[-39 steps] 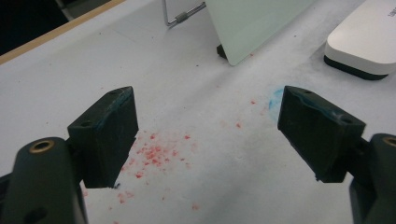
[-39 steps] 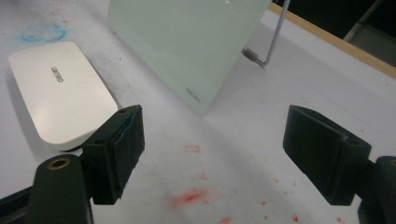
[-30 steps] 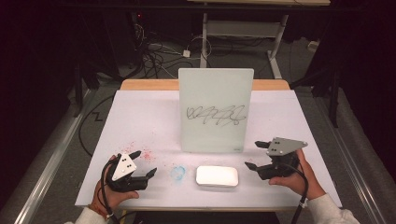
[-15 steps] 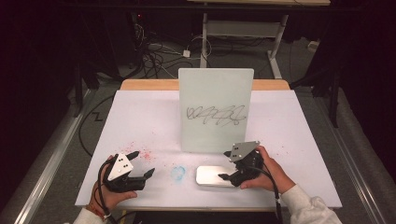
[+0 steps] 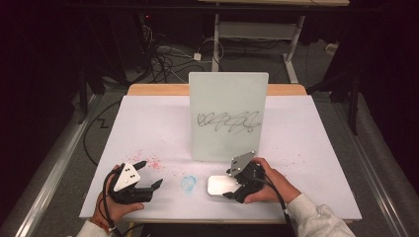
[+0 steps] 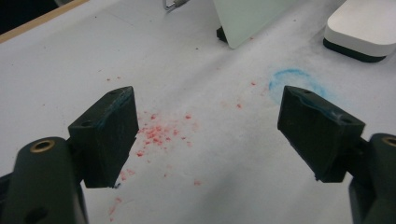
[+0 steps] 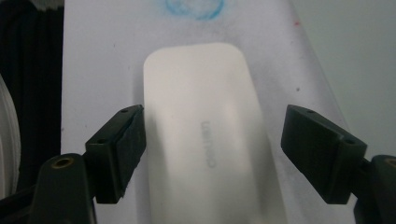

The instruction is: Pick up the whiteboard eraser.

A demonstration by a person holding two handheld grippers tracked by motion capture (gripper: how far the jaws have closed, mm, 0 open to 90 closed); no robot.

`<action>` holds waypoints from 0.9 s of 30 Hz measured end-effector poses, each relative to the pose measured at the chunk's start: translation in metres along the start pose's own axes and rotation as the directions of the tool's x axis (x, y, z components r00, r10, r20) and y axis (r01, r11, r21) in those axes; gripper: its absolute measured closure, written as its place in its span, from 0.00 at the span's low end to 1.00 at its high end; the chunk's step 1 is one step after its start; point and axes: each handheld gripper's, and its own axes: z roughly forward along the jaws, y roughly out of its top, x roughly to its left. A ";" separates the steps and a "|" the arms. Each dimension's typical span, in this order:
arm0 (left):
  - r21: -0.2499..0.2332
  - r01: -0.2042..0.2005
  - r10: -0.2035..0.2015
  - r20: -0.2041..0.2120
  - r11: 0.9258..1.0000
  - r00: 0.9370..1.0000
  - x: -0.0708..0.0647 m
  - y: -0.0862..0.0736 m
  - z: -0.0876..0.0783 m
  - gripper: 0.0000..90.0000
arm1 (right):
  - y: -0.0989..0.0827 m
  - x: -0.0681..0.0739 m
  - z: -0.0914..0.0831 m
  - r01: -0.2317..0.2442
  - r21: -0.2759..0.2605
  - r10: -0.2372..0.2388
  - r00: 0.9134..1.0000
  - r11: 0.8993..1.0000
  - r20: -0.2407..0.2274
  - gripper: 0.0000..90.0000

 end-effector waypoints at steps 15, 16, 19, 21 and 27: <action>0.028 -0.013 0.013 0.006 1.000 1.000 -0.003 0.000 0.006 0.22 | -0.002 0.000 0.005 0.060 0.021 -0.060 0.998 0.998 -0.008 0.34; 0.028 -0.013 0.013 0.006 1.000 1.000 -0.003 0.000 0.006 0.22 | -0.003 0.000 0.004 0.062 0.019 -0.062 0.998 0.998 -0.010 0.34; 0.025 -0.010 0.010 0.006 1.000 1.000 -0.004 0.000 0.006 0.22 | -0.003 0.002 0.003 0.066 0.019 -0.066 0.998 0.998 0.001 0.34; 0.027 -0.012 0.012 0.006 1.000 1.000 -0.004 0.000 0.006 0.22 | -0.003 0.004 0.000 0.068 0.010 -0.068 0.998 0.998 0.009 0.35; 0.024 -0.011 0.011 0.007 1.000 1.000 -0.004 0.000 0.006 0.22 | -0.001 0.006 -0.011 0.062 -0.032 -0.061 0.997 0.998 0.049 0.35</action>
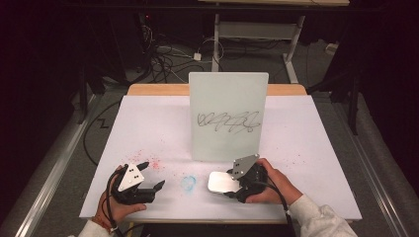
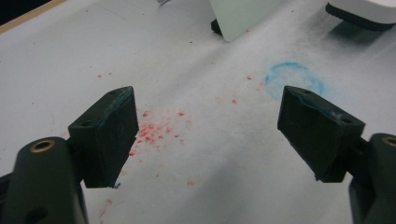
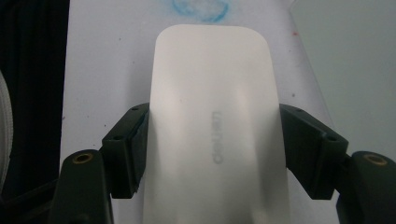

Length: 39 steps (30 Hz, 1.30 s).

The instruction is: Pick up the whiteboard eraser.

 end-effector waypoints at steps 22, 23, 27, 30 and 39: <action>0.009 -0.015 0.015 -0.003 1.000 1.000 0.001 0.002 0.007 0.22 | -0.005 -0.002 -0.031 -0.046 -0.118 0.065 0.985 0.992 0.159 0.35; 0.015 -0.025 0.025 0.000 1.000 1.000 0.001 0.001 0.008 0.22 | -0.006 -0.003 -0.033 -0.047 -0.122 0.067 0.984 0.991 0.165 0.35; 0.019 -0.022 0.022 0.003 1.000 1.000 0.002 0.001 0.009 0.22 | -0.008 -0.004 -0.038 -0.050 -0.135 0.076 0.978 0.990 0.192 0.35; 0.017 -0.024 0.024 0.002 1.000 1.000 0.002 0.002 0.010 0.22 | -0.010 -0.005 -0.041 -0.057 -0.136 0.084 0.976 0.989 0.200 0.35; 0.025 -0.035 0.034 0.010 0.999 0.999 0.001 0.003 0.013 0.22 | -0.016 -0.009 -0.049 -0.069 -0.149 0.104 0.964 0.986 0.246 0.35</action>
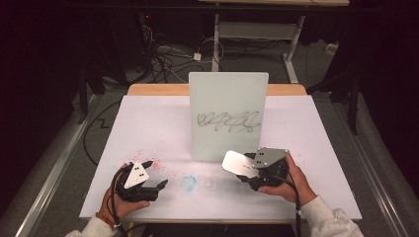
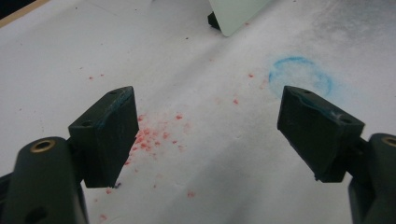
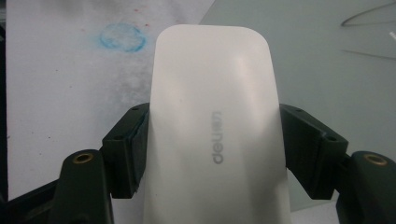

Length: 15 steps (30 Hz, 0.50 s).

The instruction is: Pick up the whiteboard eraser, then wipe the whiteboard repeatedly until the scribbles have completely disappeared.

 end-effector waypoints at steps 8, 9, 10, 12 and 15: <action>-0.001 0.009 -0.009 -0.005 1.000 1.000 0.001 -0.001 -0.002 0.22 | 0.000 -0.005 -0.005 -0.008 -0.008 0.009 0.999 1.000 0.033 0.35; -0.004 0.011 -0.011 -0.006 1.000 1.000 0.001 -0.001 -0.003 0.22 | -0.001 -0.005 -0.005 -0.005 -0.011 0.006 0.999 1.000 0.044 0.35; -0.005 0.011 -0.011 -0.008 1.000 1.000 0.000 -0.001 -0.003 0.22 | -0.001 -0.005 -0.006 -0.009 -0.013 0.009 0.998 1.000 0.054 0.35; -0.004 0.006 -0.006 -0.010 1.000 1.000 0.000 0.000 -0.003 0.22 | -0.001 -0.005 -0.008 -0.005 -0.018 0.006 0.997 1.000 0.079 0.35; 0.004 0.000 0.000 -0.007 1.000 1.000 -0.001 0.000 -0.001 0.22 | -0.002 -0.006 -0.012 0.009 -0.019 -0.007 0.993 1.000 0.119 0.35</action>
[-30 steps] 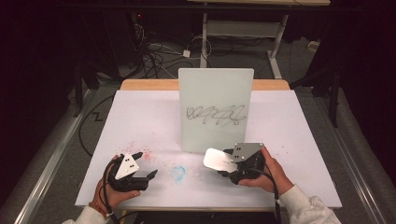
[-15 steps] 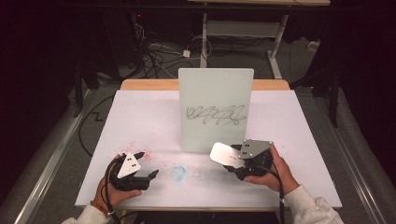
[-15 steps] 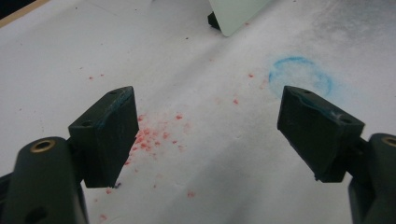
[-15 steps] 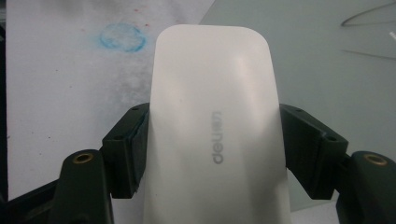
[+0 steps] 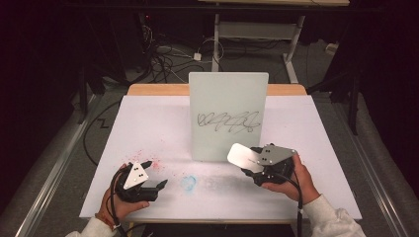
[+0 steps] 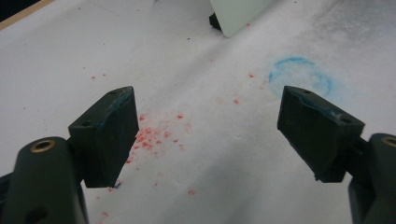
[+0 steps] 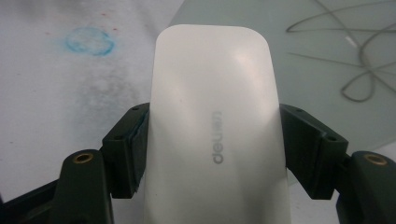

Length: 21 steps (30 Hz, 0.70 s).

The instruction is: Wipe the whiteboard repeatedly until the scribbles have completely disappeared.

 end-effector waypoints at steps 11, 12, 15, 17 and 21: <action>-0.006 -0.004 0.004 -0.003 1.000 1.000 -0.001 0.000 -0.002 0.22 | -0.007 -0.009 -0.013 0.010 -0.064 0.003 0.979 0.998 0.205 0.35; -0.006 -0.004 0.004 -0.003 1.000 1.000 -0.001 0.000 -0.002 0.22 | -0.007 -0.009 -0.013 0.010 -0.067 0.005 0.976 0.998 0.219 0.35; -0.005 0.000 0.000 -0.002 1.000 1.000 -0.001 0.000 -0.002 0.22 | -0.005 -0.011 -0.013 0.012 -0.076 0.008 0.966 0.997 0.259 0.35; -0.008 0.004 -0.004 -0.002 1.000 1.000 -0.001 0.000 -0.002 0.22 | -0.003 -0.012 -0.012 0.024 -0.083 0.004 0.949 0.996 0.315 0.35; -0.006 0.004 -0.004 -0.002 1.000 1.000 -0.001 0.000 -0.002 0.22 | 0.003 -0.016 -0.010 0.045 -0.093 0.001 0.896 0.995 0.443 0.35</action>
